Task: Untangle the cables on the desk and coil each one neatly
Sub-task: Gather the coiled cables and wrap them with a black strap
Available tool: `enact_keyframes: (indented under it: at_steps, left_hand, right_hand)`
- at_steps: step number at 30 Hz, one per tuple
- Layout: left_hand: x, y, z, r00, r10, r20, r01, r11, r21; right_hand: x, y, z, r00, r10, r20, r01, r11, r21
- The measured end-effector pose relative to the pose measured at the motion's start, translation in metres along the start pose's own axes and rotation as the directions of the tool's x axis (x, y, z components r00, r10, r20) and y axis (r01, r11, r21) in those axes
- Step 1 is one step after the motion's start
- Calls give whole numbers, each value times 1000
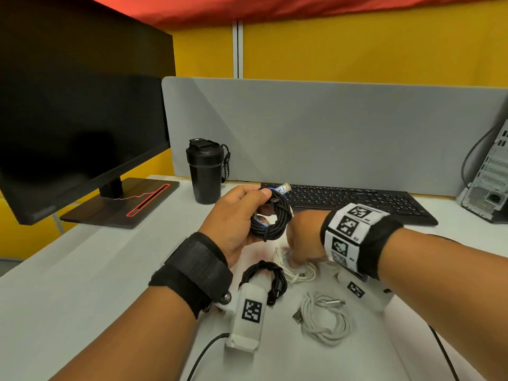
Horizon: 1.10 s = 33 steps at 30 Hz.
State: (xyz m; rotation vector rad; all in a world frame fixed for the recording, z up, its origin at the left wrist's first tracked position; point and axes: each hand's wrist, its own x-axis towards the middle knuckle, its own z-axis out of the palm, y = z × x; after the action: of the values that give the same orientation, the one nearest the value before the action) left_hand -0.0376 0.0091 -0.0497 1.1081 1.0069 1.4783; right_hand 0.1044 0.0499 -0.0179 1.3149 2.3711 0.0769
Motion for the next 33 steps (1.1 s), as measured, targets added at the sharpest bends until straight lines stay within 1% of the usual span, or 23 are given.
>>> enact_keyframes:
  at_steps: [2,3,5,8,10,12,13,14,15,16,17,18,19,21,22,23,25,27,30,33]
  left_hand:
    - [1,0,-1,1000,-4,-4,4,1000,-7]
    - [1,0,-2,1000,-3,-12,3,1000,-11]
    - [3,-1,-3,999,1,-43,-2,1000,-15]
    - [7,-1,-6,993,-5,-119,2,1000,-28]
    - [9,-1,-9,983,-20,-182,13,999,-39]
    - [10,-1,-12,972,-39,-232,26,998,-56]
    - [10,0,-12,968,-46,-246,31,997,-64]
    - [10,0,-12,966,-51,-252,34,997,-69]
    - [9,0,-11,966,-56,-253,39,997,-72]
    - [8,-1,-10,966,-61,-250,44,996,-73]
    - [8,-2,-8,967,-66,-244,50,996,-71]
    - [7,-2,-6,970,-67,-235,52,996,-70]
    - [7,-2,-4,972,-67,-225,52,996,-72]
    - [6,-2,-3,979,-56,-198,42,996,-74]
    - [6,-2,-3,981,-40,-190,28,997,-68]
    - [5,-2,-3,982,-25,-187,13,998,-64]
    - [3,-2,-2,983,3,-182,-9,999,-33]
    - [2,-2,0,985,1,-174,-8,999,-42]
    - [0,0,5,990,-96,-106,78,983,-168]
    - [-1,-1,9,995,-98,-36,88,972,-218]
  right_hand:
    - [6,-3,4,1000,-9,-17,7,996,-92]
    - [10,-2,5,1000,3,-31,-6,995,-100]
    - [10,3,3,996,43,-78,-45,999,-27]
    - [3,22,-11,969,143,-201,-107,978,179]
    - [-7,41,-23,916,249,-315,-145,936,320]
    - [-20,57,-33,825,360,-436,-138,876,462]
    - [-27,61,-36,779,402,-482,-84,827,555]
    - [-34,61,-38,748,423,-512,20,756,655]
    - [-40,56,-39,739,419,-527,150,661,735]
    - [-45,47,-41,749,392,-535,266,562,784]
    - [-47,37,-42,762,352,-544,343,493,799]
    - [-48,27,-42,766,311,-563,379,489,786]
    - [-46,18,-40,760,276,-588,384,539,749]
    - [-42,2,-36,748,236,-620,314,697,644]
    - [-39,-4,-34,750,232,-620,269,749,605]
    - [-36,-8,-31,757,231,-611,249,763,597]
    - [-30,-14,-27,777,231,-586,250,741,624]
    - [-25,-18,-26,776,241,-583,243,738,629]
    - [-20,-21,-28,750,297,-591,192,757,625]
    - [-15,-24,-27,711,349,-611,99,810,577]
